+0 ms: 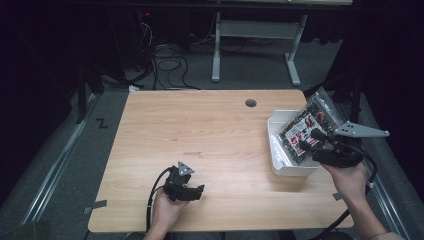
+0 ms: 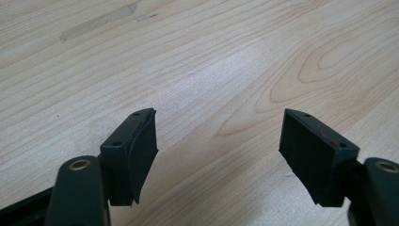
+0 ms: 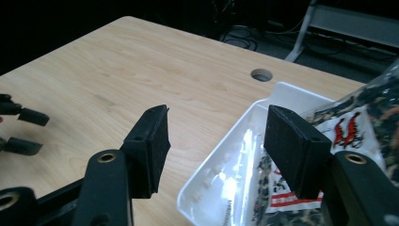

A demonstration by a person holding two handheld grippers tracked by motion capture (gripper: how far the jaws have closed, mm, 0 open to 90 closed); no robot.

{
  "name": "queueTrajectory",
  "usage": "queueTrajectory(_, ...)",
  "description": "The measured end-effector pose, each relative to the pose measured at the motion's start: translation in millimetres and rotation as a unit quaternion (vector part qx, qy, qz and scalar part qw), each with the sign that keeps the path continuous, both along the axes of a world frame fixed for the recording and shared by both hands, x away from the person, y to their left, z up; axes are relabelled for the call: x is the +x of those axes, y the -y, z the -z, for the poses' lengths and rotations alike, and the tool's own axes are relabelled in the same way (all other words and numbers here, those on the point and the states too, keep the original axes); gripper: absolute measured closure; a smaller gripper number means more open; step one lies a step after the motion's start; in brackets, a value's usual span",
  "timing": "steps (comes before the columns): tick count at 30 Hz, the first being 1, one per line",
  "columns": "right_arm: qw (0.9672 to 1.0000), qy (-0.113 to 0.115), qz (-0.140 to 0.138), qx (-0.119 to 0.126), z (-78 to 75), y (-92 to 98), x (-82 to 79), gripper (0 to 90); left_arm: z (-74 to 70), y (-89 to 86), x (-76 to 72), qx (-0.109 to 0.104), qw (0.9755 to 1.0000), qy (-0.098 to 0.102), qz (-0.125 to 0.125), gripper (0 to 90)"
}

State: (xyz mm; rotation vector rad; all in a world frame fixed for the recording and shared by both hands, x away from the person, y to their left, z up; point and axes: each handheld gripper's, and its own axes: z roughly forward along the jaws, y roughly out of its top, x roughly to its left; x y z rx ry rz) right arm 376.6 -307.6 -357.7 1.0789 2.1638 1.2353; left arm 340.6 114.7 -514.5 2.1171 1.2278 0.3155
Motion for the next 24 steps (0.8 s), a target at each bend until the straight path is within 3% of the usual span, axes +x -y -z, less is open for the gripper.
queueTrajectory(24, 0.9976, -0.038, -0.058, 0.010, 34.8, -27.4, -31.4, 39.4, 0.2, 0.8, 0.1, 0.001, 1.0000, -0.001, 0.002, 28.7)
